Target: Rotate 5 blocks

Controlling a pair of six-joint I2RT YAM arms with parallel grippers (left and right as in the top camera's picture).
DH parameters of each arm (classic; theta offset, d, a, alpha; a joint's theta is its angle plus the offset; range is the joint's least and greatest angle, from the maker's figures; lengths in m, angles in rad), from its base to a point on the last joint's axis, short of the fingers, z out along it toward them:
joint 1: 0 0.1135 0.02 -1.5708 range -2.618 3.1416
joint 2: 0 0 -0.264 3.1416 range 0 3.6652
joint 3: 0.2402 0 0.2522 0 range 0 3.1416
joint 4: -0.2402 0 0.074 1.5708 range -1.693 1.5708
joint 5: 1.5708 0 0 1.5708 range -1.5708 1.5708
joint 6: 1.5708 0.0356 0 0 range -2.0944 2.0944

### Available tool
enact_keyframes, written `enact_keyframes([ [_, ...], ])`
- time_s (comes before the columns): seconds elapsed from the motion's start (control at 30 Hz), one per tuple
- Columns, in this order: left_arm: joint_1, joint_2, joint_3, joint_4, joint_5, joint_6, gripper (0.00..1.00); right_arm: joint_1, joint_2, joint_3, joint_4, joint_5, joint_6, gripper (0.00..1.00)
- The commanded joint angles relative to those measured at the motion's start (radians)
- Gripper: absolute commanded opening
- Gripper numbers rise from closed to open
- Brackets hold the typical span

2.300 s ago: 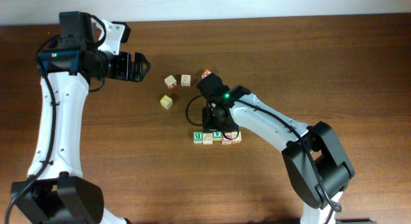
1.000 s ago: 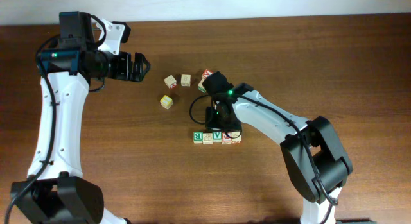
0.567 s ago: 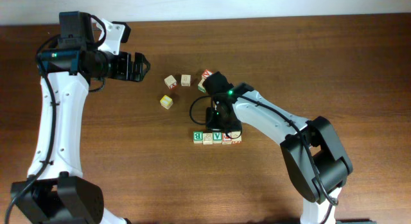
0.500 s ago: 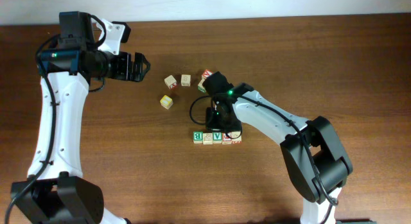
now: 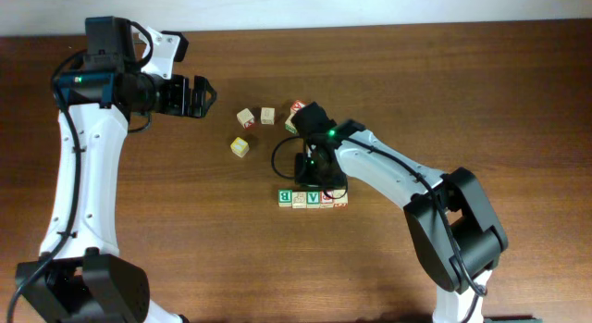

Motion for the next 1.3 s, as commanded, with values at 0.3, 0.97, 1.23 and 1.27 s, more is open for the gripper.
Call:
enact_keyframes([
  [0.3,0.0,0.0,0.018,0.0,-0.003,0.017,0.99,0.099,0.029,0.095,0.078,0.154,0.057,0.04],
  [0.97,0.0,0.0,0.017,0.0,-0.003,0.017,0.99,0.126,0.086,0.095,0.066,0.102,0.095,0.04],
  [1.23,0.0,0.0,0.017,0.0,-0.003,0.017,0.99,0.126,0.086,0.095,0.048,0.091,0.094,0.04],
  [1.27,0.0,0.001,0.017,0.0,-0.003,0.017,0.99,0.126,0.086,0.095,0.044,0.09,0.094,0.04],
])
